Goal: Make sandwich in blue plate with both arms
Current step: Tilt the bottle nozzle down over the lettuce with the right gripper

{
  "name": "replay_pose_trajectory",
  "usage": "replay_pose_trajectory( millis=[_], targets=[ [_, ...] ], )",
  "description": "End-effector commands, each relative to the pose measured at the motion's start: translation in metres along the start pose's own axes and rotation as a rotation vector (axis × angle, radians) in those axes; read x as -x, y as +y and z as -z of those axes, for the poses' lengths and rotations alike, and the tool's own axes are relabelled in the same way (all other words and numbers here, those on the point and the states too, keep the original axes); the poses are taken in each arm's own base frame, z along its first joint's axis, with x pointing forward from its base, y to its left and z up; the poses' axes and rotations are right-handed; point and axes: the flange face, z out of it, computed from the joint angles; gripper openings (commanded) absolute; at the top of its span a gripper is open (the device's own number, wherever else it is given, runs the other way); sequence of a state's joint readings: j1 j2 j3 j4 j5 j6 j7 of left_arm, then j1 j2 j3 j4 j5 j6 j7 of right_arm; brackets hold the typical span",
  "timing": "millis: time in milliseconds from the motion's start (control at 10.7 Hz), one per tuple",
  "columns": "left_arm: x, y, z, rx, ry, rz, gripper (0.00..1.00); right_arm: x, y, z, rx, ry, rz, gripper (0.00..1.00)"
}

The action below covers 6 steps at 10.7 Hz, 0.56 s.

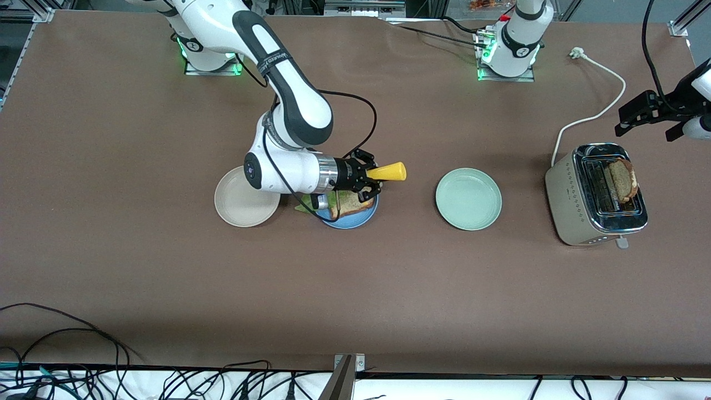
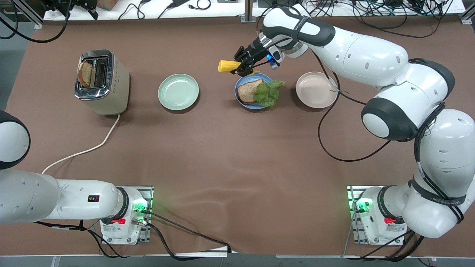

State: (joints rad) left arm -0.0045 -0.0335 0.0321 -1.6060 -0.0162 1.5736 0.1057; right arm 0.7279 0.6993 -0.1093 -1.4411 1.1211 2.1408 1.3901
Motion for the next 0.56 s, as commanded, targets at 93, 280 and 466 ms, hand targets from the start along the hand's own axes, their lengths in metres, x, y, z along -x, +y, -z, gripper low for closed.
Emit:
replay_pose_trajectory(
  millis=[93,280,466],
  targets=[
    [0.004,-0.003,0.003,-0.019,0.000,-0.022,1.00,0.006,0.018,0.026,0.083,0.280,0.113,0.19],
    [0.005,-0.002,0.005,-0.019,0.003,-0.022,1.00,0.000,0.024,0.045,0.160,0.470,0.195,0.19],
    [0.005,-0.002,0.005,-0.019,0.003,-0.022,1.00,-0.009,0.032,0.059,0.251,0.682,0.283,0.19]
  ],
)
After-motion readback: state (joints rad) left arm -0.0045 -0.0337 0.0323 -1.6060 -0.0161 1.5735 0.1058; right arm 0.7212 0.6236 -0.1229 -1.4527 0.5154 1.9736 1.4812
